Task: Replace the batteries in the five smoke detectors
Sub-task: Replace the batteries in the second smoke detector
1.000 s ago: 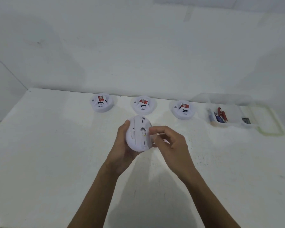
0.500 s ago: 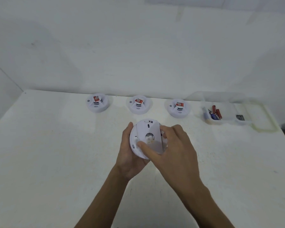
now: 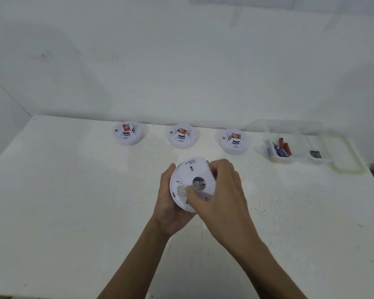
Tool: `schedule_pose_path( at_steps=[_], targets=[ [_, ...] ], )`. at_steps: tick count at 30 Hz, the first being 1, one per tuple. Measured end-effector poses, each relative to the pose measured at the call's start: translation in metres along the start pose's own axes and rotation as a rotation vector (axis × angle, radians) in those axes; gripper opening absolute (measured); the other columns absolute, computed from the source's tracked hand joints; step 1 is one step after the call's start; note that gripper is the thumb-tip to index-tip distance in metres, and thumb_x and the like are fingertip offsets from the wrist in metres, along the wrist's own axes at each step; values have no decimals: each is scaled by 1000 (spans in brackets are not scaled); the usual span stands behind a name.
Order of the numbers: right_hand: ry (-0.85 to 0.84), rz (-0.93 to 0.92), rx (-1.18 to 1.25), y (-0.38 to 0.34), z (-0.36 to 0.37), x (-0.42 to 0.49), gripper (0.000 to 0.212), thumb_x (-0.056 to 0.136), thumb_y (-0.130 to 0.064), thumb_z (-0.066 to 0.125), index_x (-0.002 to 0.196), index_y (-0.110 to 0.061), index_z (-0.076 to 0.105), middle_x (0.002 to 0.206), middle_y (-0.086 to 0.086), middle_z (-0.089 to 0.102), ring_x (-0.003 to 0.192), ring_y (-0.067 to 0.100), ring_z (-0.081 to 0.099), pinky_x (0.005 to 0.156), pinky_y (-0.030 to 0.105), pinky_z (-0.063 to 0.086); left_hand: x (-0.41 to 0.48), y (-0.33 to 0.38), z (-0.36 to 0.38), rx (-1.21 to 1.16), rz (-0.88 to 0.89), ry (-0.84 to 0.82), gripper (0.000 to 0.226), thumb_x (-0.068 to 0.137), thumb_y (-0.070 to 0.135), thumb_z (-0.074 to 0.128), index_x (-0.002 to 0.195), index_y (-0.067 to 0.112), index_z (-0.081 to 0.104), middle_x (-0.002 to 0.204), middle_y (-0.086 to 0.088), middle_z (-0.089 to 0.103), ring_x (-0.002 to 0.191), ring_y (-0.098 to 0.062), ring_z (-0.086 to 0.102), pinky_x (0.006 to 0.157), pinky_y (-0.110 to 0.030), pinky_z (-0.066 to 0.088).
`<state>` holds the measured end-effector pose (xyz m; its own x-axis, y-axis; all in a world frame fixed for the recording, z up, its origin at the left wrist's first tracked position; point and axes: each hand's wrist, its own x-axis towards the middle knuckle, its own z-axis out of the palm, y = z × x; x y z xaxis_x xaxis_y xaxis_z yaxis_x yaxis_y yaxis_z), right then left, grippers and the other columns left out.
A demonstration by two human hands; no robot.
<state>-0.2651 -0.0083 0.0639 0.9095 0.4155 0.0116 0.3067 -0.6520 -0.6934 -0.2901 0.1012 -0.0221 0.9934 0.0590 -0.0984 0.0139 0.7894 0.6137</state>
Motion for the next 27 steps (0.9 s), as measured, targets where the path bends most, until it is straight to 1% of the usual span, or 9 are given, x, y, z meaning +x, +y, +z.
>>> schedule_pose_path(
  at_steps=[4,6,9,12,15,19,22,25,27],
  targets=[
    [6,-19,215,4,-6,1,16,87,-29,64,89,-22,49,89,-9,59,82,7,61,61,13,50,2,1,-1,-84,-51,24,66,65,59,73,115,17,68,112,-13,68,101,-28,65,83,-41,54],
    [23,-31,318,9,-12,3,14,88,-21,62,80,-15,52,80,-2,61,74,8,61,55,13,48,1,3,-3,-141,-73,-8,64,76,58,63,124,15,62,122,-14,63,112,-31,59,90,-45,50],
    [27,-18,411,17,-20,7,11,89,-16,61,83,-8,58,77,-2,64,70,4,61,52,12,45,3,2,-6,-188,-110,-24,64,82,57,56,129,14,58,130,-16,57,118,-34,55,97,-52,44],
    [47,38,497,28,-27,10,6,89,-17,60,86,-12,62,82,-3,68,70,6,63,55,16,47,3,2,-9,-171,-126,-65,67,92,56,39,140,10,43,143,-18,44,132,-39,39,112,-54,22],
    [45,155,646,41,-32,13,6,91,-23,60,86,-22,63,89,4,71,82,24,68,74,41,57,3,0,-14,-199,-197,-95,69,92,56,40,142,8,39,144,-21,41,134,-41,35,113,-52,20],
    [-2,285,798,60,-31,17,16,91,-34,56,98,-22,64,93,2,73,84,21,71,80,37,58,4,-2,-17,-246,-229,-163,71,93,56,35,144,6,35,146,-22,37,135,-41,32,115,-50,14],
    [29,350,728,78,-22,21,36,87,-45,54,104,-15,63,96,6,71,82,24,70,77,38,59,4,-2,-19,-274,-244,-205,72,93,57,33,144,6,33,146,-23,36,136,-41,30,115,-49,13],
    [40,438,660,97,-9,27,26,96,-31,50,100,-7,60,101,15,67,84,30,68,80,43,57,6,-2,-19,-261,-211,-234,71,94,57,30,145,7,33,147,-21,36,137,-41,28,115,-49,11],
    [38,415,517,108,1,27,24,96,-36,50,87,-16,57,94,11,66,77,21,67,73,37,56,7,-1,-18,-273,-222,-243,70,94,56,31,145,8,33,147,-22,35,137,-41,28,115,-49,12]
  ],
)
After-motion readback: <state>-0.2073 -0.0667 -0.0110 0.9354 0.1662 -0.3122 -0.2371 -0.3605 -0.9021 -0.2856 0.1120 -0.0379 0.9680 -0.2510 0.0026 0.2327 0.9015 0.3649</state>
